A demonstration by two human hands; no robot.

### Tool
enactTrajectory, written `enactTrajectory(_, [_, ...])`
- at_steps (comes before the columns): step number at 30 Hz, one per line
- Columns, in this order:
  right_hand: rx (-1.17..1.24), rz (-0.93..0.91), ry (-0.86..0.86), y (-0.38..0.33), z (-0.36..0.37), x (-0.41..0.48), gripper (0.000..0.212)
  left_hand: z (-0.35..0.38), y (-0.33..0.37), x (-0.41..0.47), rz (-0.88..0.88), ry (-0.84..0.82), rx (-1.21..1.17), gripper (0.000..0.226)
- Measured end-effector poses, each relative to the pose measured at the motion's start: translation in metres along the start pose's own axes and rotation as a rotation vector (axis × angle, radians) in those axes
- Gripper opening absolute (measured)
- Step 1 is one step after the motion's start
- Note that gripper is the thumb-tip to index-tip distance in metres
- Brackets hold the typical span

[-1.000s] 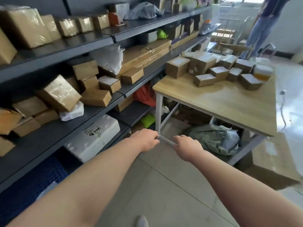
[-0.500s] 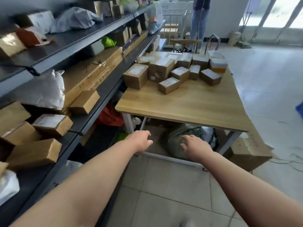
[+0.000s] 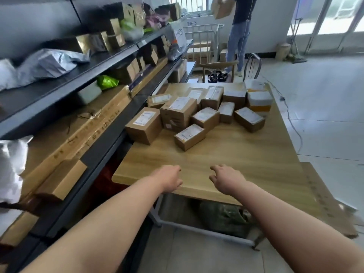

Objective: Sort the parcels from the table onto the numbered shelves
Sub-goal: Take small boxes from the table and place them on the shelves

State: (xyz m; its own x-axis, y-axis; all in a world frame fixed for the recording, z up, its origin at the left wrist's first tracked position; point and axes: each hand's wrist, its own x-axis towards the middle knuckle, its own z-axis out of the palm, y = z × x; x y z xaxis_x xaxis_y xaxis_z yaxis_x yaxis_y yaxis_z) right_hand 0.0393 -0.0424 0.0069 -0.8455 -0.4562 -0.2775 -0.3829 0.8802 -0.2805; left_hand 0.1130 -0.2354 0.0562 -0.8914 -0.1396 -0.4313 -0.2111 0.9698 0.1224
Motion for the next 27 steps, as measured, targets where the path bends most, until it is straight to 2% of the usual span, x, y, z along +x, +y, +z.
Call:
enactTrajectory(8, [0.017,0.005,-0.035,0.028,-0.020,0.081,0.048,-0.013,0.010,0.079,-0.118,-0.001,-0.097,0.059])
enactTrajectory(17, [-0.014,0.088,-0.037,0.031,-0.037,0.167,0.048,-0.046,-0.011,0.189,-0.104,0.115,-0.072,0.055])
enactTrajectory(23, [-0.026,0.160,0.017,0.018,-0.060,0.241,0.050,-0.056,-0.023,0.263,-0.119,0.062,-0.104,0.089])
enactTrajectory(27, [0.004,0.140,0.075,0.013,-0.062,0.278,0.048,-0.045,-0.031,0.292,-0.108,-0.013,-0.153,0.111])
